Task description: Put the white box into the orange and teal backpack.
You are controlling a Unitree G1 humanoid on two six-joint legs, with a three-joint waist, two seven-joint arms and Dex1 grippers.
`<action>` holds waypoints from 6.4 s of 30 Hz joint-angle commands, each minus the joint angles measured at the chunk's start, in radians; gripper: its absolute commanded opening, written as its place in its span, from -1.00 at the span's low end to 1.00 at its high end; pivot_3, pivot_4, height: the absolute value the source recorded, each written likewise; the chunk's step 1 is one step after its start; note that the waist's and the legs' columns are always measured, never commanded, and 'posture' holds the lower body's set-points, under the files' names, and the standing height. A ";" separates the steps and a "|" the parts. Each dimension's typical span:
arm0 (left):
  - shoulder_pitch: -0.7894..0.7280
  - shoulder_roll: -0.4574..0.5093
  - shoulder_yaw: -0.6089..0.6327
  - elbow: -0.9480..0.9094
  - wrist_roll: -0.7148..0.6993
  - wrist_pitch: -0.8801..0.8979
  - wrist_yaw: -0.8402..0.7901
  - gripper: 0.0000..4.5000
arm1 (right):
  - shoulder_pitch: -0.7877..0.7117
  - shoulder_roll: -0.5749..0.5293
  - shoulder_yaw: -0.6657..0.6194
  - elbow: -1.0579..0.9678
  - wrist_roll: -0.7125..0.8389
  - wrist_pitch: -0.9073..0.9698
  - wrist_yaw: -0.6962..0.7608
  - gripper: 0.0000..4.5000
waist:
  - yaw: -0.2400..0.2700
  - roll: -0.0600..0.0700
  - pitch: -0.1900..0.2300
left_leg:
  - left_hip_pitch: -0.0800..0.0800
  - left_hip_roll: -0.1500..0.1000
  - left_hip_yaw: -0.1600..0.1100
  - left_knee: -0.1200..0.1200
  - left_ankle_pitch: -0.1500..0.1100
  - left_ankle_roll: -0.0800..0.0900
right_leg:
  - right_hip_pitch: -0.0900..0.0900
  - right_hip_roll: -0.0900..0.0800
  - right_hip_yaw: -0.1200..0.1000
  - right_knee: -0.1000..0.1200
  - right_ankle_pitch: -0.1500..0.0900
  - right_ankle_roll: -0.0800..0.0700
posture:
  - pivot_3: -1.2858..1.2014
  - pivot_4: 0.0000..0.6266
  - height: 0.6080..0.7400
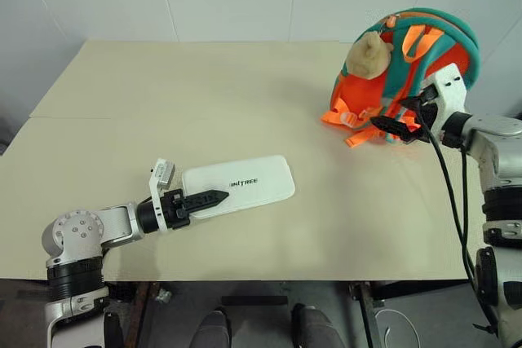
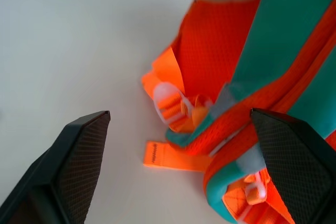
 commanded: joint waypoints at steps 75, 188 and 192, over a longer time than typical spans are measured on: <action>0.206 0.234 0.353 -0.388 -0.361 -0.529 -0.081 -0.41 | -0.044 0.150 0.138 -0.376 0.578 0.486 0.559 -0.99 | -0.008 -0.001 0.000 | 0.000 0.006 0.006 0.007 -0.009 0.002 | -0.003 0.007 0.008 0.004 -0.003 -0.001 | 0.03 -0.52 1.00; -0.340 0.397 -0.306 -0.255 0.410 -0.801 -0.431 -0.41 | 0.041 0.173 0.164 -0.378 0.562 0.398 0.462 -0.99 | -0.007 -0.001 0.001 | 0.001 0.006 0.005 0.020 -0.012 0.004 | -0.001 0.008 0.009 0.014 -0.007 0.001 | 0.03 -0.52 1.00; -0.315 0.509 -0.303 -0.168 0.436 -0.805 -0.493 -0.41 | 0.072 0.166 0.130 -0.390 0.578 0.402 0.427 -0.99 | -0.008 -0.001 0.001 | 0.001 0.006 0.005 0.019 -0.013 0.005 | -0.001 0.008 0.009 0.014 -0.008 0.000 | 0.03 -0.52 1.00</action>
